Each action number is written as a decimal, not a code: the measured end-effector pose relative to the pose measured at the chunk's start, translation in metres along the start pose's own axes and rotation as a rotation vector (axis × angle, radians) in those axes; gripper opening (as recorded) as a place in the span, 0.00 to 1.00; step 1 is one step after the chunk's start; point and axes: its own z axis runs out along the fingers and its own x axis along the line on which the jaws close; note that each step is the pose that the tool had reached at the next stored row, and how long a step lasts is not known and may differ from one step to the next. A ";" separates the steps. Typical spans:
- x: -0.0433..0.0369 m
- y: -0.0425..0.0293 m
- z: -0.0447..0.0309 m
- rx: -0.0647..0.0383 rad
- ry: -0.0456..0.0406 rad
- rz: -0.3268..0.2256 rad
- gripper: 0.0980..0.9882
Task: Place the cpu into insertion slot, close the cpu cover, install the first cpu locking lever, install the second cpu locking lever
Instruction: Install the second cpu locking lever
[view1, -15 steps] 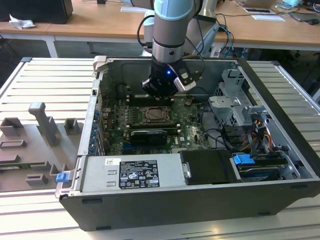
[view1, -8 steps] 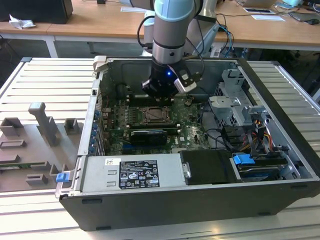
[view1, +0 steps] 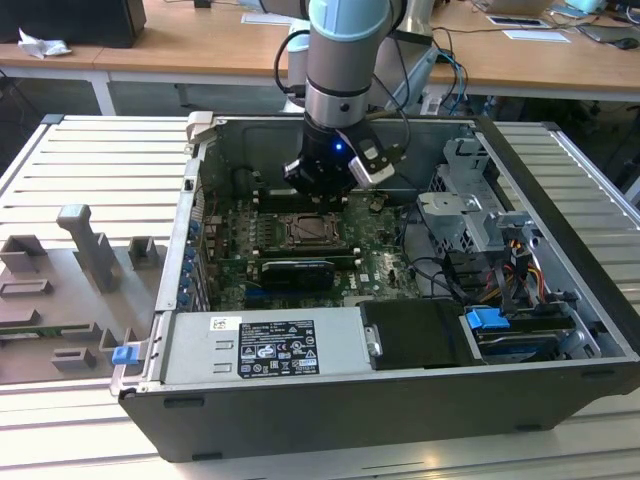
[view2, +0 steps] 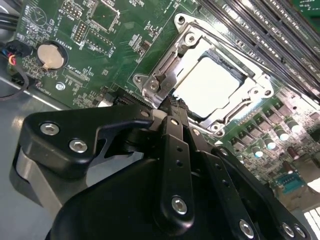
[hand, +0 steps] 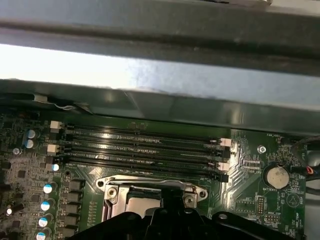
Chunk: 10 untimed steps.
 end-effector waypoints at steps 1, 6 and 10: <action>0.0000 0.0002 -0.0027 0.000 0.0001 0.000 0.01; -0.0002 0.0017 -0.0282 0.000 -0.0002 0.000 0.01; 0.0014 -0.0137 -0.0297 0.000 -0.0001 0.001 0.01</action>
